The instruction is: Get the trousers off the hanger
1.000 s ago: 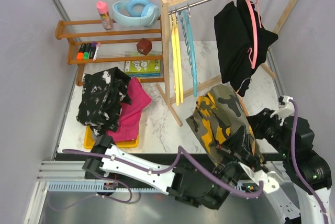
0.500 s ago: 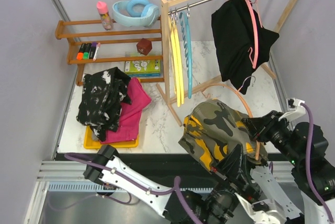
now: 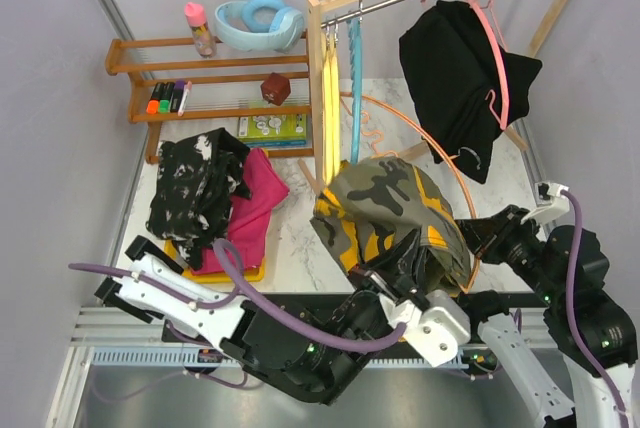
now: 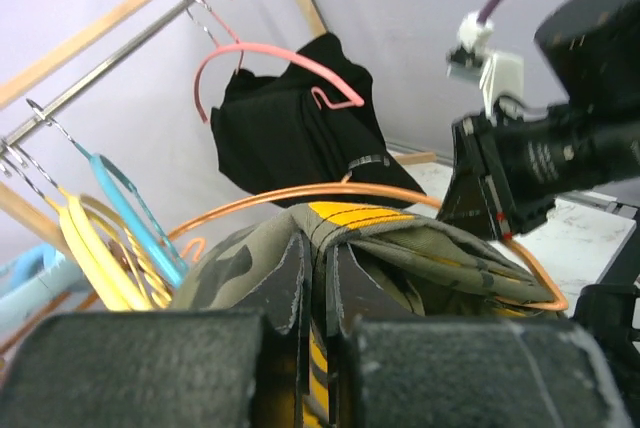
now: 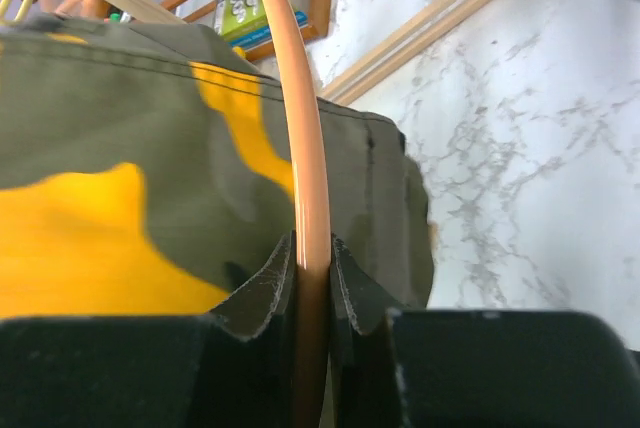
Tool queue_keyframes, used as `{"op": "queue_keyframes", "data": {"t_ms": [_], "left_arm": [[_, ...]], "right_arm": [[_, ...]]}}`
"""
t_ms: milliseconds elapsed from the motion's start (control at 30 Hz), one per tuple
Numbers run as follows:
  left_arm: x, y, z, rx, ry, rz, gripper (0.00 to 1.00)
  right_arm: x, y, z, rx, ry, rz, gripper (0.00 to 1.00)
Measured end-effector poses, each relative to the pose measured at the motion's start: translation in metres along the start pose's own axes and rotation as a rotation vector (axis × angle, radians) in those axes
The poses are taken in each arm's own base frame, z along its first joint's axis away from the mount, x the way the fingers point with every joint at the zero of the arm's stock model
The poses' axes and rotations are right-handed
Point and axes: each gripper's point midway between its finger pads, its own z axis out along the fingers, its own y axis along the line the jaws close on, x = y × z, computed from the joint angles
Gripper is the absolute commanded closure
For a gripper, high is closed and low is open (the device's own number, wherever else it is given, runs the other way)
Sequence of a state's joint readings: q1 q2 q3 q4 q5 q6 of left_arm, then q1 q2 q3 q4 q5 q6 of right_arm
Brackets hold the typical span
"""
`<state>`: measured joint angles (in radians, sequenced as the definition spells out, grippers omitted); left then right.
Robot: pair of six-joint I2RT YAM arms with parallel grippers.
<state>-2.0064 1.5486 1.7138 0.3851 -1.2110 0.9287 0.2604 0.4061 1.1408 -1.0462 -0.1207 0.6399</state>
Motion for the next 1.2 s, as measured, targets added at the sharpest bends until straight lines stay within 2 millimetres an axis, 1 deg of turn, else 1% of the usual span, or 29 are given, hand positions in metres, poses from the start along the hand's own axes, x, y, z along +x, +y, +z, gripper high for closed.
{"op": "queue_keyframes", "data": {"t_ms": [100, 167, 267, 333, 433, 600, 733, 867, 1000, 1067, 1200], "left_arm": [[-0.022, 0.007, 0.004, 0.033, 0.005, 0.032, 0.98], [-0.029, 0.002, 0.005, 0.046, 0.012, 0.067, 0.98], [-0.042, -0.013, 0.004, 0.079, -0.002, 0.098, 0.98], [-0.05, -0.013, 0.003, 0.09, -0.015, 0.1, 0.98], [-0.05, -0.011, 0.004, 0.088, -0.013, 0.104, 0.98], [-0.052, -0.015, 0.004, 0.083, -0.035, 0.083, 0.98], [-0.058, -0.013, 0.006, 0.069, -0.064, 0.064, 0.98], [-0.065, -0.004, 0.001, 0.071, -0.104, 0.03, 0.98], [-0.063, 0.009, -0.009, 0.064, -0.123, -0.016, 0.98], [-0.056, 0.015, -0.013, 0.055, -0.121, -0.034, 0.98], [-0.048, 0.022, -0.013, 0.035, -0.108, -0.051, 0.98]], "right_arm": [[0.007, -0.001, 0.01, -0.017, 0.01, 0.053, 1.0], [0.007, 0.0, 0.014, -0.031, 0.0, 0.063, 1.0], [0.009, -0.005, 0.018, -0.025, -0.012, 0.053, 1.0], [0.009, -0.005, 0.02, -0.035, -0.023, 0.038, 1.0], [0.004, -0.002, 0.021, -0.053, -0.053, 0.026, 1.0], [0.0, -0.005, 0.019, -0.05, -0.085, -0.003, 1.0], [-0.011, -0.001, 0.01, -0.054, -0.124, -0.034, 1.0], [-0.032, 0.009, -0.012, -0.056, -0.186, -0.08, 1.0], [-0.053, 0.019, -0.028, -0.037, -0.22, -0.129, 1.0], [-0.061, 0.021, -0.032, -0.022, -0.228, -0.167, 1.0], [-0.065, 0.018, -0.036, -0.001, -0.235, -0.23, 1.0]]}}
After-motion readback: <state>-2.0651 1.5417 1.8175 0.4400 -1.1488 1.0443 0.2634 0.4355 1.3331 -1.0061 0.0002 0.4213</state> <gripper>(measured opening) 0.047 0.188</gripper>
